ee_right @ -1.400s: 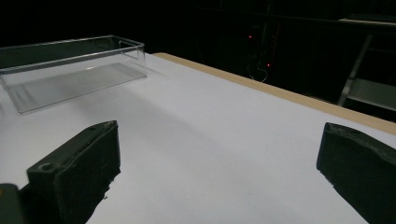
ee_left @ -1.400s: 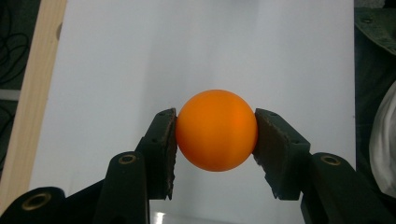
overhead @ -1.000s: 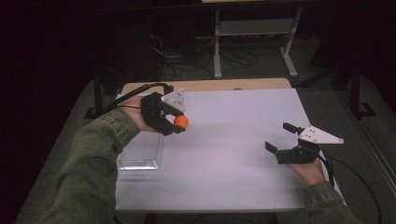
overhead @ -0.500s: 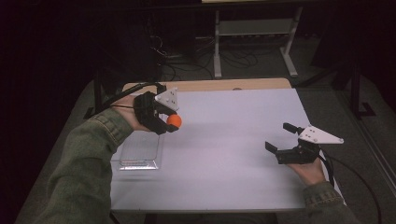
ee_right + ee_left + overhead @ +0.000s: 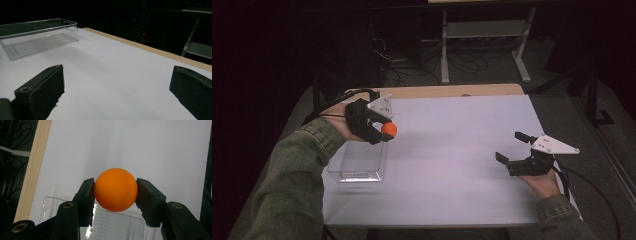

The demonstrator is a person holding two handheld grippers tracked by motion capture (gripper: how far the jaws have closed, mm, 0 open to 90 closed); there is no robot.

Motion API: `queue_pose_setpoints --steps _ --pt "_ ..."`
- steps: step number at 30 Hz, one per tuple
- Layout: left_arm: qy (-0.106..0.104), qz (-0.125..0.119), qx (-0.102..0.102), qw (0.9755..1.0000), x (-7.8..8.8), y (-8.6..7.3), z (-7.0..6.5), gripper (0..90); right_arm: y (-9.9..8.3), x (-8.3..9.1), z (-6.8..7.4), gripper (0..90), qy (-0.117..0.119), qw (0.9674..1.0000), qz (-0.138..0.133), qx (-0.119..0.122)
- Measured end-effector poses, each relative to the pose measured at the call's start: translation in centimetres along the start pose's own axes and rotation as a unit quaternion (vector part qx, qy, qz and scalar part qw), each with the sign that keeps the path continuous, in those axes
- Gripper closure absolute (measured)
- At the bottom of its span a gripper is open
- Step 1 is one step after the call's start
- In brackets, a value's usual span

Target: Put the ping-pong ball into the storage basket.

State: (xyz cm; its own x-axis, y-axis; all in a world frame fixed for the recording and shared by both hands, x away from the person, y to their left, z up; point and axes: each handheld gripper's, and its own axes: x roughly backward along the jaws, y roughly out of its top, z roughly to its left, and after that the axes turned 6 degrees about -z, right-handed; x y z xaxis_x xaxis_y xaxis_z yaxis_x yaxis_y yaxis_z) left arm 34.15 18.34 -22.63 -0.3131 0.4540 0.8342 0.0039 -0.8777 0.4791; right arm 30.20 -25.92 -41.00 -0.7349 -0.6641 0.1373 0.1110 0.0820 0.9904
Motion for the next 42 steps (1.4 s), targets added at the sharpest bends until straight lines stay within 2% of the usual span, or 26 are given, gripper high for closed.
queue_pose_setpoints --steps 13,22,33,38,42 --pt "0.007 0.039 0.005 0.9992 0.3 -0.9 0.4 50.6 0.0 0.0 0.0 0.0 0.000 1.0000 0.001 -0.001" --pt "0.009 0.053 0.016 0.9984 0.6 -2.1 0.6 50.6 0.0 -0.1 0.1 0.0 0.001 1.0000 0.002 0.001" --pt "0.006 0.080 0.026 0.9964 1.2 -3.0 0.8 50.6 0.0 -0.1 0.2 0.0 0.003 1.0000 0.003 0.002" --pt "0.003 0.096 0.033 0.9948 1.3 -3.8 0.8 50.6 0.0 -0.1 0.1 0.0 0.003 1.0000 0.003 0.002" --pt "0.005 0.101 0.037 0.9942 1.6 -4.3 0.9 50.6 0.0 -0.1 0.2 0.0 0.003 1.0000 0.003 0.002"
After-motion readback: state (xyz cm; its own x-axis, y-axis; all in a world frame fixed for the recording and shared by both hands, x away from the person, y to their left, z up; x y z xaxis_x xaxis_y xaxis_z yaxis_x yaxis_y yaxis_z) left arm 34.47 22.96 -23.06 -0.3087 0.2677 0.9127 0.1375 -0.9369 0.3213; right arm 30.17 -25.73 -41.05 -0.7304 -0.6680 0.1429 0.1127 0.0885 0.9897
